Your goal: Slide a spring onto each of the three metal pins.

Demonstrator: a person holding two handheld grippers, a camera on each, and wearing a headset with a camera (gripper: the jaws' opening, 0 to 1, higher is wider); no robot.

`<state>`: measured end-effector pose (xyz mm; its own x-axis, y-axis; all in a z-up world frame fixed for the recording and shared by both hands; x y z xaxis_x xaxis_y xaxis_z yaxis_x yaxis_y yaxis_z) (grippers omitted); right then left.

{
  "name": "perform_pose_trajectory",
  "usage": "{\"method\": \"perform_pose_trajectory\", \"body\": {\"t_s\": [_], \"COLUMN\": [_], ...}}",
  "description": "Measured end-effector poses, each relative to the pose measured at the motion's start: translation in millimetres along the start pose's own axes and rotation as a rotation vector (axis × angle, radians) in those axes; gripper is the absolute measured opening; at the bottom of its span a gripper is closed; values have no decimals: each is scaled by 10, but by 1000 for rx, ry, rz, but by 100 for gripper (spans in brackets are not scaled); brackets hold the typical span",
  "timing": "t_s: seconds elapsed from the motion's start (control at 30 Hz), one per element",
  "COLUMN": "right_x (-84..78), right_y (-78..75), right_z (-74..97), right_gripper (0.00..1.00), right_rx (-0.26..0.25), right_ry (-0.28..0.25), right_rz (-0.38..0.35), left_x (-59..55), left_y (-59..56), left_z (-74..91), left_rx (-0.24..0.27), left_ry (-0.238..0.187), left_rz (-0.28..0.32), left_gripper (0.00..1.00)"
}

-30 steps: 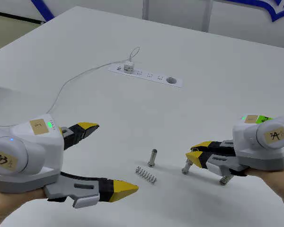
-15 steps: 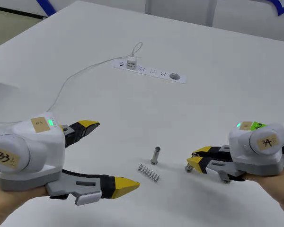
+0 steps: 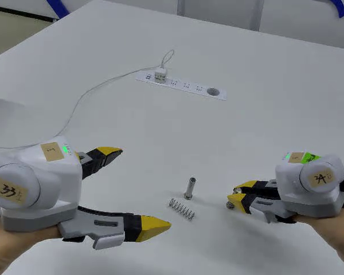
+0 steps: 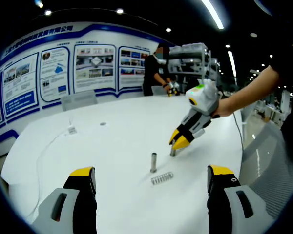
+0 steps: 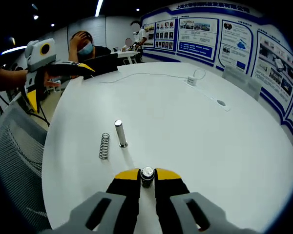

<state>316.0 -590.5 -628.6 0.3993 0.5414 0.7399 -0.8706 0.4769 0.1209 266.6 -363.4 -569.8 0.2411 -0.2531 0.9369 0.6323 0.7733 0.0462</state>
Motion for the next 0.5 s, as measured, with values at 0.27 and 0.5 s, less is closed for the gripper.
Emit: {"method": "perform_pose_trajectory", "body": {"t_s": [0.27,0.5], "right_x": [-2,97], "right_y": [15,48], "right_z": [43,235], "right_gripper": [20,21], "right_rx": [-18,-36], "right_ry": [11,-24], "right_rz": [-1,15], "left_x": [18,97], "left_y": [2,-18], "left_z": [16,22], "left_rx": [5,-10], "left_ry": [-1,-18], "left_rz": [-15,-40], "left_gripper": [97,96]}}
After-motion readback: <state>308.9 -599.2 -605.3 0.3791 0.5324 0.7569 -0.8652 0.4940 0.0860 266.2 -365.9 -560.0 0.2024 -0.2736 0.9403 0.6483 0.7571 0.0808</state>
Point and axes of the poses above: the centre of the closed fingertips' face, and the gripper's own axes: z roughly backward along the fingers, y roughly to its left, x roughly out of its top, the point moved 6 cm from there along z, roughly backward along the fingers, and after that the axes turned 14 degrees about x, right-handed, at the moved point
